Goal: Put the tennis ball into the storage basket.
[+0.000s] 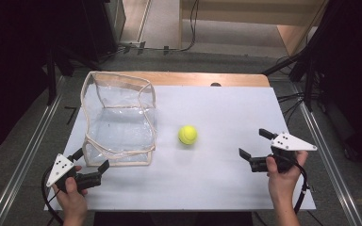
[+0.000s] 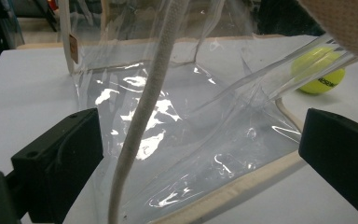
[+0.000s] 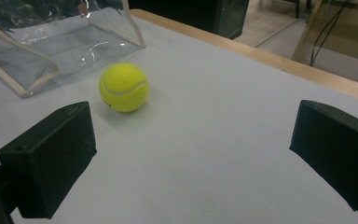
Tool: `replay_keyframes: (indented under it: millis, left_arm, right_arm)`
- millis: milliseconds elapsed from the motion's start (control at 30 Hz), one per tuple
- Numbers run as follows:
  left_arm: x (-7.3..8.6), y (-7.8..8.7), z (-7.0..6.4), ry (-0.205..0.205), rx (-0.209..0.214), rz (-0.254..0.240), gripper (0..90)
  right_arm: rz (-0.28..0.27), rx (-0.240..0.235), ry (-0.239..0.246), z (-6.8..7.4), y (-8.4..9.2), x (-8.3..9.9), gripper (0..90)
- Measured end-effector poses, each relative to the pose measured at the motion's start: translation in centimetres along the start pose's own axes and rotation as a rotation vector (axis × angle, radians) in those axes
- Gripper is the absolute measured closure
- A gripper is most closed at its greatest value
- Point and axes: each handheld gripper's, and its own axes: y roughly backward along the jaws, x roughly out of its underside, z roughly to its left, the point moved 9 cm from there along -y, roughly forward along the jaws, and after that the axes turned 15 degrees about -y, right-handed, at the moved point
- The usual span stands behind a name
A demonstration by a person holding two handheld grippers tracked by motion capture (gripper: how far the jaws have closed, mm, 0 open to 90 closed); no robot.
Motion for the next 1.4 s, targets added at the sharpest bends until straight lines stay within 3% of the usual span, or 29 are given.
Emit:
replay_keyframes:
  millis: [433,1400]
  left_arm:
    - [0.1,-0.1,0.0,-0.006,-0.009,0.010,0.0]
    - [0.1,-0.2,0.0,-0.010,-0.008,0.017,0.0]
  right_arm:
    - [0.090,-0.080,0.047,2.3,-2.8,-2.0,0.0]
    - [0.198,-0.117,0.158,5.4,-7.1,-5.7,0.0]
